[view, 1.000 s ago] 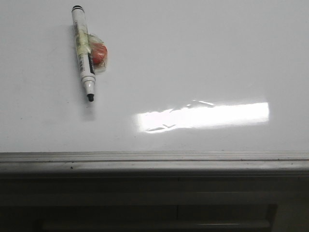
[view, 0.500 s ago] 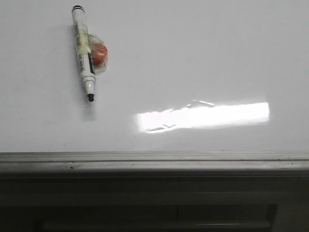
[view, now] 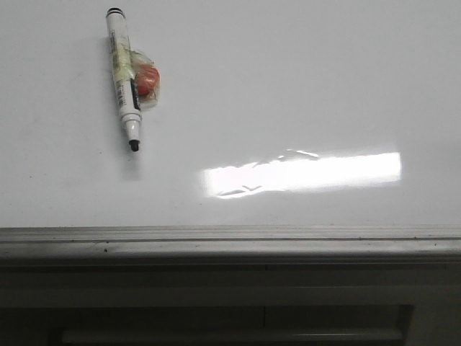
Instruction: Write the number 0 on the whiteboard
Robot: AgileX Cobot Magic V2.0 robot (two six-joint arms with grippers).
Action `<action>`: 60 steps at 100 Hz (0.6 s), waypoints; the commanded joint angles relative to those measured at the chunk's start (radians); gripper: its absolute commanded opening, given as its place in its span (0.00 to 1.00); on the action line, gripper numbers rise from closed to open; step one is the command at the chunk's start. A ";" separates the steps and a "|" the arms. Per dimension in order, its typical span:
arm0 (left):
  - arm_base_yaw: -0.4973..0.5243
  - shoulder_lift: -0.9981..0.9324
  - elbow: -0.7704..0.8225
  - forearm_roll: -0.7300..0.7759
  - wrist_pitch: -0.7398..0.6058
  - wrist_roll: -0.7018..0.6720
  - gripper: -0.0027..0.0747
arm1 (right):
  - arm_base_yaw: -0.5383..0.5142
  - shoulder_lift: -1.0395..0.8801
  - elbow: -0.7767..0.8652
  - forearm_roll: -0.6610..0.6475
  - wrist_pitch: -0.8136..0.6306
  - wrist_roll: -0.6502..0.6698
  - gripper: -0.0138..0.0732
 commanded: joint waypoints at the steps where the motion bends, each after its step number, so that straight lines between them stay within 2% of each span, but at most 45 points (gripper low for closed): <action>1: 0.000 -0.029 -0.041 0.026 0.023 0.101 0.06 | -0.007 -0.019 -0.048 0.022 -0.041 0.059 0.08; 7: 0.000 -0.015 -0.109 0.074 0.096 0.239 0.17 | -0.007 -0.019 -0.096 -0.003 0.058 0.059 0.11; 13: 0.000 0.013 -0.178 0.086 0.192 0.358 0.36 | -0.005 -0.017 -0.163 -0.033 0.181 0.059 0.18; 17: 0.000 0.047 -0.230 0.089 0.244 0.401 0.49 | -0.005 -0.009 -0.201 -0.046 0.269 0.059 0.24; 24: 0.000 0.123 -0.310 0.111 0.302 0.426 0.62 | -0.003 0.013 -0.268 -0.063 0.386 0.057 0.38; 32: 0.000 0.239 -0.394 0.176 0.365 0.428 0.60 | 0.003 0.058 -0.335 -0.073 0.504 0.032 0.52; 37: 0.000 0.316 -0.457 0.269 0.419 0.428 0.58 | 0.011 0.090 -0.369 -0.073 0.569 -0.020 0.57; 49: -0.010 0.517 -0.593 0.470 0.541 0.428 0.56 | 0.029 0.170 -0.426 -0.073 0.665 -0.104 0.58; 60: -0.093 0.676 -0.716 0.562 0.581 0.410 0.56 | 0.043 0.232 -0.447 -0.073 0.672 -0.123 0.58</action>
